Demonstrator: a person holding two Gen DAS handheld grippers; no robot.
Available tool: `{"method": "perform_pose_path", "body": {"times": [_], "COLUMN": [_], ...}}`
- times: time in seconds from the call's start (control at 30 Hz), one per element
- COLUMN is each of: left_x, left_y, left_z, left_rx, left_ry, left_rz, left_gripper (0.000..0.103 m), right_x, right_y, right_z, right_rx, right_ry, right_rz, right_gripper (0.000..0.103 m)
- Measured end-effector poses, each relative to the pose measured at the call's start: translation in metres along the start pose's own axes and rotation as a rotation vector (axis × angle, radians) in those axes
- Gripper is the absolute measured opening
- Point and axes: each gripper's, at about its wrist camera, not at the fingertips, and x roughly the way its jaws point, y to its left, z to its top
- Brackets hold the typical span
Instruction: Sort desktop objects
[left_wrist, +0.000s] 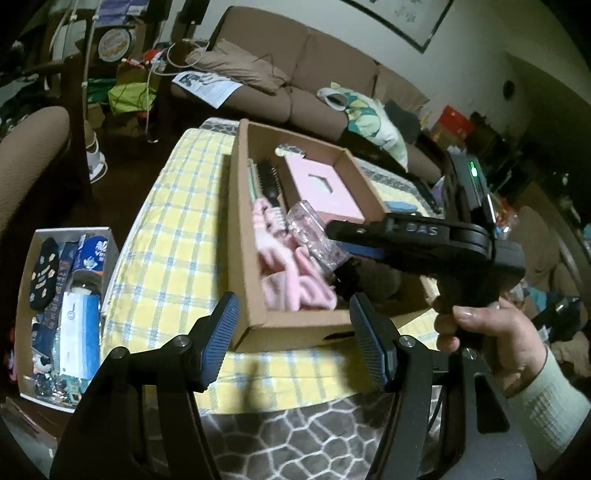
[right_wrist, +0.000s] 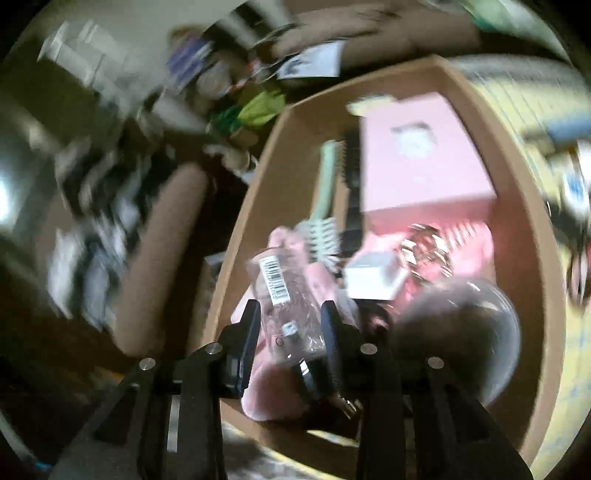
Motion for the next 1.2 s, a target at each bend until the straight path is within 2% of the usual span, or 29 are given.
{"method": "perform_pose_path", "body": {"times": [0.03, 0.17, 0.27, 0.33, 0.47, 0.67, 0.73, 0.83, 1.03, 1.07, 1.1, 1.13, 1.2], "left_x": [0.001, 0.011, 0.026, 0.036, 0.061, 0.111, 0.122, 0.127, 0.098, 0.094, 0.091, 0.089, 0.086], "left_y": [-0.002, -0.015, -0.015, -0.013, -0.018, -0.035, -0.039, -0.039, -0.040, -0.043, -0.047, -0.050, -0.054], "left_z": [0.002, 0.013, 0.027, 0.035, 0.054, 0.066, 0.064, 0.059, 0.070, 0.074, 0.079, 0.084, 0.093], "left_rx": [0.000, 0.000, -0.052, -0.070, -0.046, 0.046, 0.070, 0.057, -0.005, -0.004, -0.001, -0.001, -0.006], "left_ry": [0.000, -0.001, 0.003, 0.007, 0.018, 0.118, 0.138, 0.136, 0.064, 0.062, 0.063, 0.063, 0.059], "left_rz": [-0.004, -0.022, -0.043, -0.019, 0.059, 0.178, 0.199, 0.185, 0.110, 0.103, 0.099, 0.096, 0.083], "left_gripper": [0.059, 0.059, 0.059, 0.058, 0.058, 0.057, 0.036, 0.033, 0.028, 0.027, 0.027, 0.027, 0.027], "right_x": [-0.007, -0.027, -0.040, -0.045, -0.054, -0.049, -0.044, -0.039, -0.041, -0.041, -0.043, -0.043, -0.041], "right_y": [-0.007, -0.015, -0.018, -0.016, -0.003, 0.012, 0.012, 0.006, 0.009, 0.014, 0.019, 0.025, 0.039], "right_z": [0.000, -0.001, -0.002, -0.002, -0.011, -0.032, -0.037, -0.043, -0.043, -0.041, -0.039, -0.036, -0.029], "right_rx": [0.023, -0.048, -0.080, -0.099, -0.190, -0.328, -0.354, -0.345, -0.364, -0.374, -0.383, -0.393, -0.428], "right_ry": [-0.012, -0.037, -0.063, -0.072, -0.088, -0.062, -0.046, -0.030, -0.053, -0.065, -0.081, -0.097, -0.130], "right_rz": [0.001, -0.109, -0.137, -0.130, -0.126, -0.153, -0.160, -0.155, -0.118, -0.103, -0.088, -0.078, -0.077], "right_gripper": [0.034, 0.034, 0.034, 0.034, 0.034, 0.034, 0.034, 0.034, 0.035, 0.036, 0.044, 0.060, 0.074]}}
